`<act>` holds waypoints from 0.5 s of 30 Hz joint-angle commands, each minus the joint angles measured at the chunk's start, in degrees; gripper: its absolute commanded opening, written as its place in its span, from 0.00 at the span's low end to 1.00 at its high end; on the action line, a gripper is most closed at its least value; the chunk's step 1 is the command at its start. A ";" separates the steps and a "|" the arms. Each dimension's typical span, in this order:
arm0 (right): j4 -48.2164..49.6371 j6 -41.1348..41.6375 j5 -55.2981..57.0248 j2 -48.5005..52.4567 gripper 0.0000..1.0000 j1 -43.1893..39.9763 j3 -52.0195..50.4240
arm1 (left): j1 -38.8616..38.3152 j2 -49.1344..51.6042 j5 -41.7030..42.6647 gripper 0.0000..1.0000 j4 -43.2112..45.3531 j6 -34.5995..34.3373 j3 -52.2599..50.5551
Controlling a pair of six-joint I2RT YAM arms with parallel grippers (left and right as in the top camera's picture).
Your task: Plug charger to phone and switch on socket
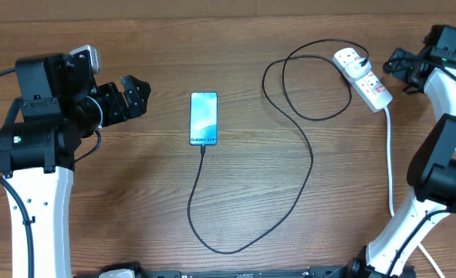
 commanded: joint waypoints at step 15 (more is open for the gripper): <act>1.27 -0.42 -4.63 5.40 1.00 0.11 -0.13 | -0.07 0.20 -0.39 1.00 0.15 0.66 -0.22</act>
